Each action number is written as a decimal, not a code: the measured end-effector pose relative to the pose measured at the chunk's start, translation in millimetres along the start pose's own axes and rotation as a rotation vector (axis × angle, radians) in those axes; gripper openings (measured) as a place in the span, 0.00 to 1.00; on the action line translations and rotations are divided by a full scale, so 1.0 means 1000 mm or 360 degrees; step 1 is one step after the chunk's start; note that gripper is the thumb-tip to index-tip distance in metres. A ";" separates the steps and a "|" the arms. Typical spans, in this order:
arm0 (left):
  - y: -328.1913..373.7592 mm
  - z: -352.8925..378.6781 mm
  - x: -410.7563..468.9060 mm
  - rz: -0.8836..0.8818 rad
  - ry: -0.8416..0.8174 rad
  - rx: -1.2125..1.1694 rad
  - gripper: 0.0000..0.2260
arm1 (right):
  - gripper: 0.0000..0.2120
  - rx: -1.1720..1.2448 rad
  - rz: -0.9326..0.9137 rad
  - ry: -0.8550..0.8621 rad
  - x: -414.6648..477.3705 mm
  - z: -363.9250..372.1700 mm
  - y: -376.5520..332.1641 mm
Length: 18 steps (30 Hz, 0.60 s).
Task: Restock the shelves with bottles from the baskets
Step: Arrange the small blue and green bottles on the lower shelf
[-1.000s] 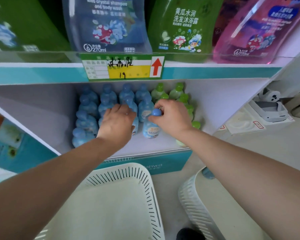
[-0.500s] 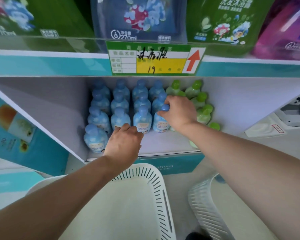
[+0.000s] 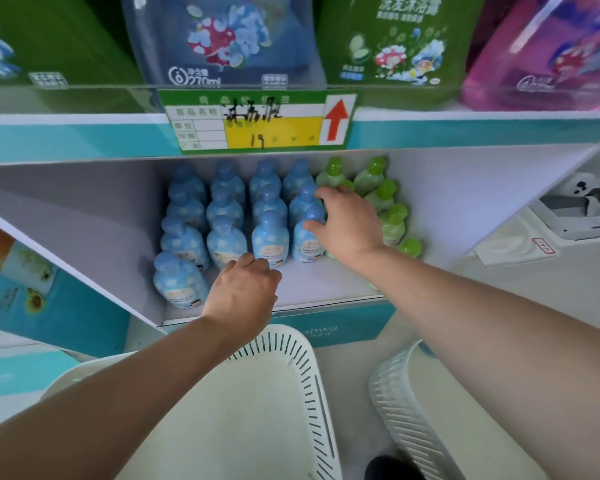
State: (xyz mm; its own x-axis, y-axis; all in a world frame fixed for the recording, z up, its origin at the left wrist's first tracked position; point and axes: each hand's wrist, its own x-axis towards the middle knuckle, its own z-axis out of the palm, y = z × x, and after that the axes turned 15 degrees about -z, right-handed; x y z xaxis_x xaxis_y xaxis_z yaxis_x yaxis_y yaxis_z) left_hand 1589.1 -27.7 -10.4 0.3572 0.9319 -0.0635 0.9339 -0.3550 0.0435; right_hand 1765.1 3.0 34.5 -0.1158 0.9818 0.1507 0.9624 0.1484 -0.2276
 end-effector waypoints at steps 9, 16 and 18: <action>0.077 -0.027 0.001 0.0253 -0.0052 0.0101 0.14 | 0.07 0.0213 -0.0006 0.0216 -0.118 -0.025 0.044; 0.177 -0.033 -0.010 0.0629 -0.0083 0.0093 0.12 | 0.04 0.0159 0.0462 0.0152 -0.228 -0.020 0.116; 0.207 -0.028 -0.013 0.0772 -0.0106 0.0061 0.10 | 0.06 0.0130 0.0625 0.0010 -0.254 -0.016 0.138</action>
State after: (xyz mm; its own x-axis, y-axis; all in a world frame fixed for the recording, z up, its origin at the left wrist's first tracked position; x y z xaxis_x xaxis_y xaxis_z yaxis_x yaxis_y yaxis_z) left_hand 1776.8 -111.2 27.1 0.7504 0.6520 -0.1086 0.6590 -0.7506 0.0474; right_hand 1931.5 -228.0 -19.9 0.2588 0.9650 0.0427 0.9103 -0.2289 -0.3449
